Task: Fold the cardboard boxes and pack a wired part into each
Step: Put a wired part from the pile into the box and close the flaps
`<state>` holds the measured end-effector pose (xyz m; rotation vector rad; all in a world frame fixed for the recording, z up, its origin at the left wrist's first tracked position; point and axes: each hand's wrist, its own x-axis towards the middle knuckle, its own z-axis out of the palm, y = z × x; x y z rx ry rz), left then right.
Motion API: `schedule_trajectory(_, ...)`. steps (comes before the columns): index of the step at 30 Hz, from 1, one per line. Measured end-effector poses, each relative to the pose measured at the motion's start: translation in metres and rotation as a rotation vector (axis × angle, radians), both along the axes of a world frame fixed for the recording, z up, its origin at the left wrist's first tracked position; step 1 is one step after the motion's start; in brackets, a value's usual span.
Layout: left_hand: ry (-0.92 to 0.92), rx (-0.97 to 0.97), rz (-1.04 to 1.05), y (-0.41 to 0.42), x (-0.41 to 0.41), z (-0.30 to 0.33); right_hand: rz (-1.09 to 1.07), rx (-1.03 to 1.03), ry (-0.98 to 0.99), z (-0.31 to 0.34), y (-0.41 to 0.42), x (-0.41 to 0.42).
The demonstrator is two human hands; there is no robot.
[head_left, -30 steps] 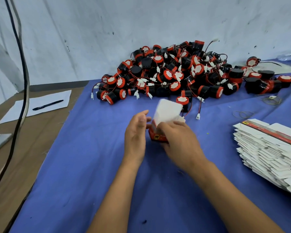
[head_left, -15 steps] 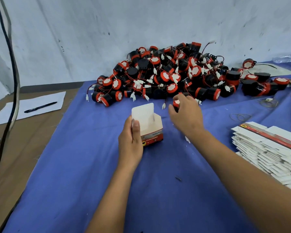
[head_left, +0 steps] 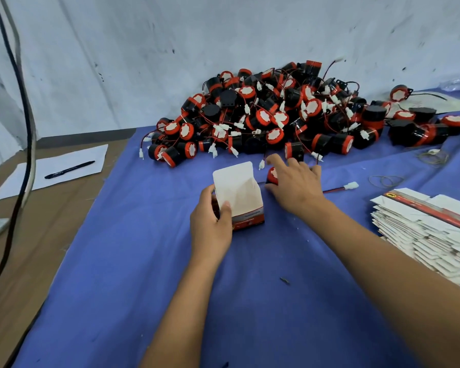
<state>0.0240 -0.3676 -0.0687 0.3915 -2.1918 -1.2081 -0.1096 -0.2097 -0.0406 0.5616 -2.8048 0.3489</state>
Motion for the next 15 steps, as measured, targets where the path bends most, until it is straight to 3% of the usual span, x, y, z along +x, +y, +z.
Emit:
schedule_trajectory(5, -0.025, -0.019, 0.027, 0.002, 0.002, 0.003, 0.310, -1.112, -0.125, 0.037, 0.018, 0.054)
schedule_trajectory(7, -0.022, -0.042, -0.001, 0.005, 0.004, 0.002, 0.489, -1.265, -0.183, 0.061, 0.009, 0.082)
schedule_trajectory(9, 0.010, -0.093, -0.025, 0.007, 0.005, 0.000, 0.644, -1.203, -0.212, 0.078, -0.008, 0.104)
schedule_trajectory(11, -0.002, -0.176, -0.031, 0.009, 0.006, 0.002, 0.726, -1.015, -0.270, 0.084, -0.028, 0.118)
schedule_trajectory(15, 0.011, -0.050, 0.029, 0.016, 0.004, 0.005, 0.601, -0.562, -0.223, 0.061, -0.039, 0.118)
